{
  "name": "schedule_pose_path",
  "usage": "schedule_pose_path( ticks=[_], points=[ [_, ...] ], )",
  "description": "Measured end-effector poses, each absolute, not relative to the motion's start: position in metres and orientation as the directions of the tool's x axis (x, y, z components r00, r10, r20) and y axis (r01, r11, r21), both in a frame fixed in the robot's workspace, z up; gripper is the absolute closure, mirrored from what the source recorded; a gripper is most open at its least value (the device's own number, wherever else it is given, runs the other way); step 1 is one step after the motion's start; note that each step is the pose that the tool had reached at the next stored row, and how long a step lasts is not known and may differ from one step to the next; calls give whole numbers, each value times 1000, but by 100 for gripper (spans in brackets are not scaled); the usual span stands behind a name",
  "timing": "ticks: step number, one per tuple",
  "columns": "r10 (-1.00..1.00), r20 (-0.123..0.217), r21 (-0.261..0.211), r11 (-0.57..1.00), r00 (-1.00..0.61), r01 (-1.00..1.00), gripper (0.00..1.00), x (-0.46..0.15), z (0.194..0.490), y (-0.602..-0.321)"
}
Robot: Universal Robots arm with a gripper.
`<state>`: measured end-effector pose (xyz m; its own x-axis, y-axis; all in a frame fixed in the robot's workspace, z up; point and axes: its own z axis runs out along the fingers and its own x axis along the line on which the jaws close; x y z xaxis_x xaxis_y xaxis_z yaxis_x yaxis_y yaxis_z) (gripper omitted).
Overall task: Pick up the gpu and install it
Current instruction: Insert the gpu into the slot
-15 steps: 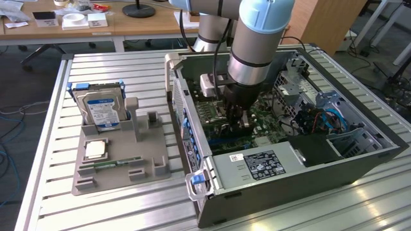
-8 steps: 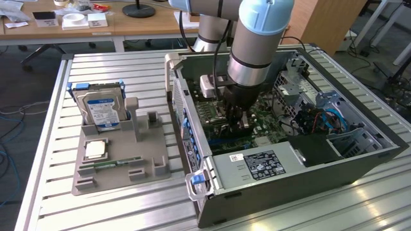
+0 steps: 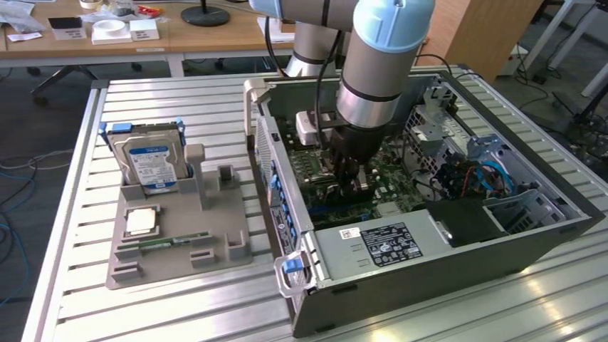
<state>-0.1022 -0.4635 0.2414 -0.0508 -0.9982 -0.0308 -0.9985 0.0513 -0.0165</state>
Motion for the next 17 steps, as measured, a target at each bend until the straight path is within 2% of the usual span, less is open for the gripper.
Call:
schedule_pose_path(
  ticks=[17],
  points=[
    [-998, -31, -16, 51, -51, -999, 73, -102, 238, -463]
  ],
)
